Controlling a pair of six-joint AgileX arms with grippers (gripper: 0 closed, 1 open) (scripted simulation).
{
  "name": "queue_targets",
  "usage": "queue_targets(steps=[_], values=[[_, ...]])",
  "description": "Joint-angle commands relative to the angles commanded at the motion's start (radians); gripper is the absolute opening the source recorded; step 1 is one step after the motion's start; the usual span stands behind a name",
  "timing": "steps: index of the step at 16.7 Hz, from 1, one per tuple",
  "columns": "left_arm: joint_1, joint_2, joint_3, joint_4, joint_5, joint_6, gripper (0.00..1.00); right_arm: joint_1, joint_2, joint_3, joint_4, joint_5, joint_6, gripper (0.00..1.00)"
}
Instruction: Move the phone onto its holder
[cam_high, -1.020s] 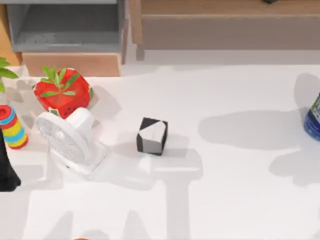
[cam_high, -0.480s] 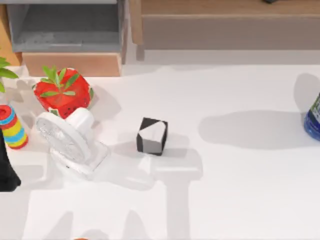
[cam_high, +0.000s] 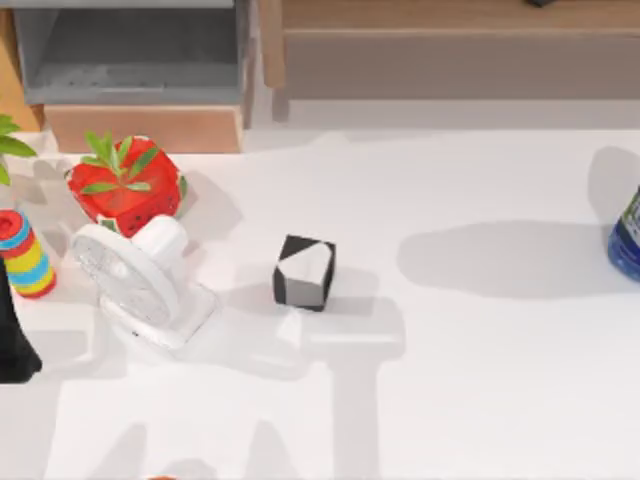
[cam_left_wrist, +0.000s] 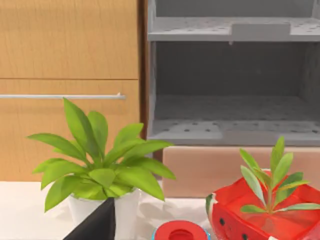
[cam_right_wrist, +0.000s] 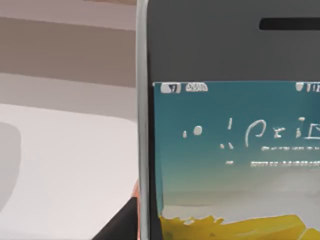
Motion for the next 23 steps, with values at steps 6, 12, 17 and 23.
queue_targets(steps=[6, 12, 17, 23], values=[[0.0, 0.0, 0.0, 0.0, 0.0, 0.0, 1.0, 0.079, 0.079, 0.01, 0.086, 0.032, 0.042, 0.0], [0.0, 0.0, 0.0, 0.0, 0.0, 0.0, 1.0, 0.082, 0.088, 0.012, 0.091, 0.03, 0.043, 0.08], [0.0, 0.0, 0.0, 0.0, 0.0, 0.0, 1.0, 0.082, 0.088, 0.012, 0.091, 0.03, 0.043, 0.45], [0.0, 0.0, 0.0, 0.0, 0.0, 0.0, 1.0, 0.082, 0.088, 0.012, 0.091, 0.03, 0.043, 0.9]])
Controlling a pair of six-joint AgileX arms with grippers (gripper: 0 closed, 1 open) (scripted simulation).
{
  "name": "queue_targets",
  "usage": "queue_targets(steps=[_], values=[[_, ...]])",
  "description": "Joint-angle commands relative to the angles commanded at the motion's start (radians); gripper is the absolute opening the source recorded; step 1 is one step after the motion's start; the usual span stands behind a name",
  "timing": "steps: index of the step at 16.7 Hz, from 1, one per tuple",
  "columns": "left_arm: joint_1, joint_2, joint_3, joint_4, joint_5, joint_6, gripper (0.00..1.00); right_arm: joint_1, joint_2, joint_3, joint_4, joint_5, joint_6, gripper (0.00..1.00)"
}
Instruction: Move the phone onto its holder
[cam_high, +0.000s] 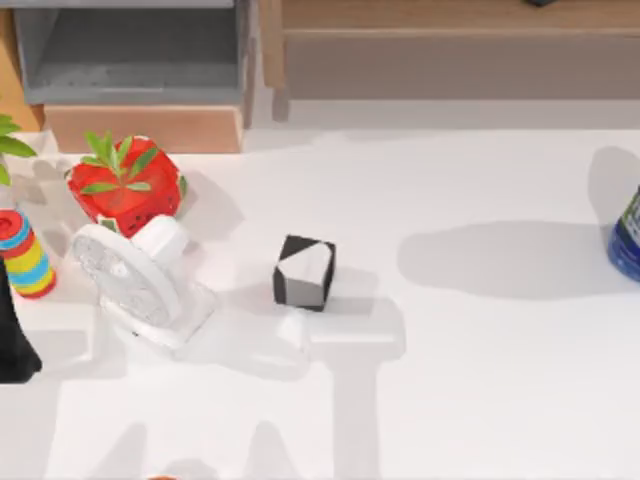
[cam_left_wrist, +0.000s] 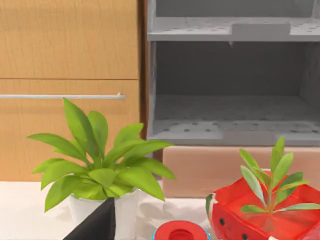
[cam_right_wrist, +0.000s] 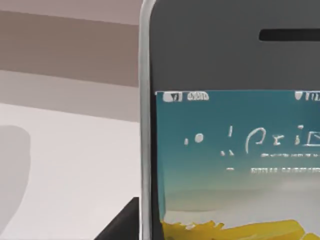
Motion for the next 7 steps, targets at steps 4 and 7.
queue_targets(steps=[4, 7], values=[[0.0, 0.0, 0.0, 0.0, 0.0, 0.0, 1.0, 0.0, 0.0, 0.0, 0.0, 0.0, 0.0, 1.0], [0.0, 0.0, 0.0, 0.0, 0.0, 0.0, 1.0, 0.0, 0.0, 0.0, 0.0, 0.0, 0.0, 1.0]])
